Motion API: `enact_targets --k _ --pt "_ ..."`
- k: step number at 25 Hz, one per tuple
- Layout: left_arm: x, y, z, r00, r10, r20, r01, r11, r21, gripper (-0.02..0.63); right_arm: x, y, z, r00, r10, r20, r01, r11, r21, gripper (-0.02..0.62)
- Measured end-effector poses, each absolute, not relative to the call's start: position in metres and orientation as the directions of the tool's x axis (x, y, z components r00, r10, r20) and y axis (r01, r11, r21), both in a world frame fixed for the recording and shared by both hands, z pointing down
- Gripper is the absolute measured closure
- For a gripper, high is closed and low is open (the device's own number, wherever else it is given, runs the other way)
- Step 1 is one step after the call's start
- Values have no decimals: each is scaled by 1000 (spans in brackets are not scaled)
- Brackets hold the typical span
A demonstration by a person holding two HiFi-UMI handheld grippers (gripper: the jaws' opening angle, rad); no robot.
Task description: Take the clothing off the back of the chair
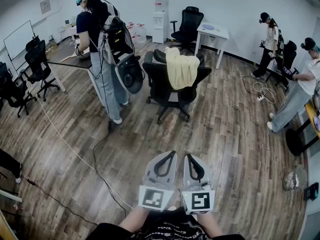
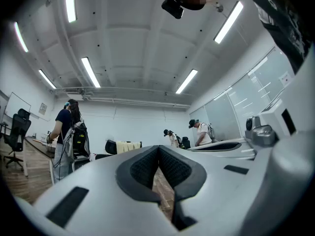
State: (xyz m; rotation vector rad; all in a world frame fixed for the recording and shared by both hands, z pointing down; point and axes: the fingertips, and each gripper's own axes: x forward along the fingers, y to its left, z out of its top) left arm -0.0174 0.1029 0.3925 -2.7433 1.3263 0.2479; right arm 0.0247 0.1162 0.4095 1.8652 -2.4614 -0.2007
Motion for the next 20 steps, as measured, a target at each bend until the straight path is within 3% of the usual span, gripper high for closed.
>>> enact_targets --k 9,20 --pt "-8 115 394 611 -774 -166 -787 -616 -26 597 34 124 419 -268 -963 18 -955 268 126 592" --pt "4 132 405 578 -804 -139 -812 -583 -2 597 52 142 426 -335 -942 -18 -941 334 51 591"
